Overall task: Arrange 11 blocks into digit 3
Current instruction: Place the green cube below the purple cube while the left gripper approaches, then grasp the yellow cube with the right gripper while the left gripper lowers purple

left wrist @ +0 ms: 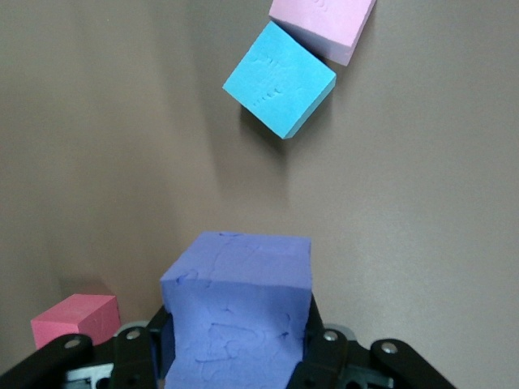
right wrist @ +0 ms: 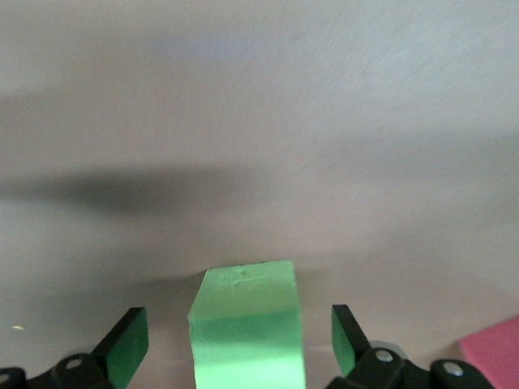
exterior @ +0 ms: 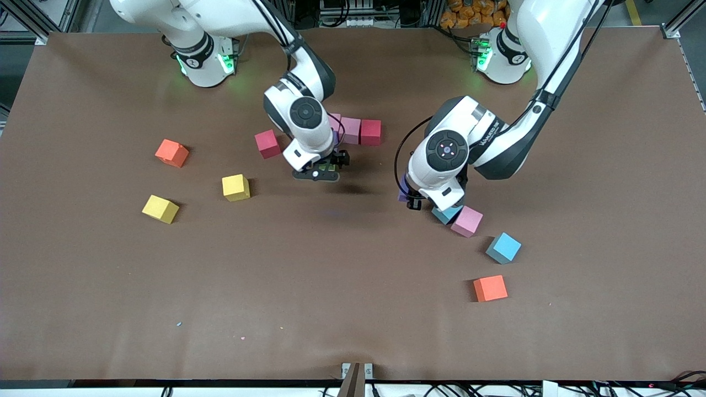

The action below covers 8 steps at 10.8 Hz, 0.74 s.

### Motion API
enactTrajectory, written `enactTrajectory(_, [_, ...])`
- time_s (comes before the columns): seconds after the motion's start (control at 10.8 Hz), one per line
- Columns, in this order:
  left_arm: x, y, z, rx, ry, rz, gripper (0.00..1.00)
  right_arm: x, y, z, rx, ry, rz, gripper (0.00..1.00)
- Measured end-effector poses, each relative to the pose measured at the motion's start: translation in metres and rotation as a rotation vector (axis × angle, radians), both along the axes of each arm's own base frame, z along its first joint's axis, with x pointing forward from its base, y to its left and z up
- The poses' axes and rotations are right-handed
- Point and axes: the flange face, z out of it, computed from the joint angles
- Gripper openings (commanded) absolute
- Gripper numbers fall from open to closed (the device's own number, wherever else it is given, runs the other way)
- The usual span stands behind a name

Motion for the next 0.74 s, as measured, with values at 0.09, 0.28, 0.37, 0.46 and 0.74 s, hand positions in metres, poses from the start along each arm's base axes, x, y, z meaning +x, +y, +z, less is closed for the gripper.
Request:
enactTrajectory(0.09, [-0.001,-0.002,-0.004,-0.012,0.006,0.012,0.0,0.014,-0.019,0.018,-0.002,0.007,0.013,1.0])
enactTrajectory(0.28, [-0.013,-0.017,-0.019,-0.027,0.014,0.038,0.0,0.04,-0.07,0.028,-0.014,0.028,0.073,1.0])
enactTrajectory(0.37, [-0.02,-0.025,-0.025,-0.028,0.011,0.059,0.0,0.048,-0.096,0.019,-0.033,0.039,0.112,1.0])
enactTrajectory(0.46, [-0.027,-0.032,-0.032,-0.033,0.003,0.08,0.0,0.052,-0.119,0.008,-0.05,0.056,0.154,1.0])
enactTrajectory(0.74, [-0.068,-0.074,-0.049,-0.055,-0.018,0.093,0.0,0.06,-0.173,-0.013,-0.054,0.087,0.259,1.0])
